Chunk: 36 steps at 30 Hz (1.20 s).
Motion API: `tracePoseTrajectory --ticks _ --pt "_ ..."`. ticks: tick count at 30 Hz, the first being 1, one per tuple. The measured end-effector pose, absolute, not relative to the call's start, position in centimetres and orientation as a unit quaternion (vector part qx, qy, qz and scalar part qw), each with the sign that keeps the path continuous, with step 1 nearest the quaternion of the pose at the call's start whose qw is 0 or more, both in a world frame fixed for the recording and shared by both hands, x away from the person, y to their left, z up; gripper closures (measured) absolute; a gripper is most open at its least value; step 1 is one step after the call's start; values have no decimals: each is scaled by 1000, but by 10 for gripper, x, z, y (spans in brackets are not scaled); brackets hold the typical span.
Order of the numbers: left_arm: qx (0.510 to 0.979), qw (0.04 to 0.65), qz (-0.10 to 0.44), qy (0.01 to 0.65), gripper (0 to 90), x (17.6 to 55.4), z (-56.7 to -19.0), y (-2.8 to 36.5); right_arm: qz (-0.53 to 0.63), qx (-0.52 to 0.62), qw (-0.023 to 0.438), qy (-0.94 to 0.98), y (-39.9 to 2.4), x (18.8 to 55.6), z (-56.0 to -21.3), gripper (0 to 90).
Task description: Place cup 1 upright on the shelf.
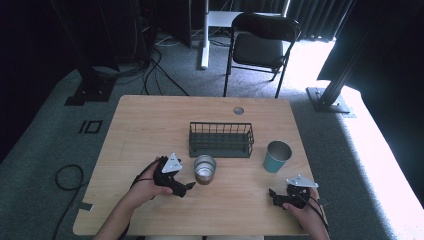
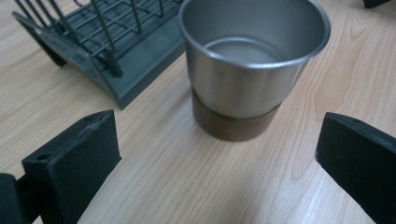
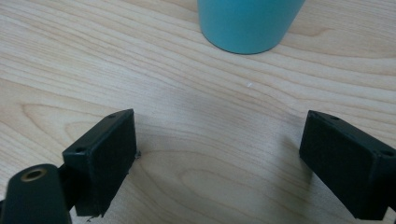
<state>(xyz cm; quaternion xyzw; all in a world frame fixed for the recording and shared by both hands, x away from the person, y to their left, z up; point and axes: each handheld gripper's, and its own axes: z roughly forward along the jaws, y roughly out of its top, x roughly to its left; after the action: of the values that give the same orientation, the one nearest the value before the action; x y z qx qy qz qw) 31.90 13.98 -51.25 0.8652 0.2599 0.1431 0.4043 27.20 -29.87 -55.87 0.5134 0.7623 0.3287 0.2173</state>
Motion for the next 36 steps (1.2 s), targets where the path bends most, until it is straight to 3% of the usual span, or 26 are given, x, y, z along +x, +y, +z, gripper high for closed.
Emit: tracePoseTrajectory --ticks 36 --pt "869 418 130 229 3 333 -510 98 329 513 217 762 -299 272 -559 105"
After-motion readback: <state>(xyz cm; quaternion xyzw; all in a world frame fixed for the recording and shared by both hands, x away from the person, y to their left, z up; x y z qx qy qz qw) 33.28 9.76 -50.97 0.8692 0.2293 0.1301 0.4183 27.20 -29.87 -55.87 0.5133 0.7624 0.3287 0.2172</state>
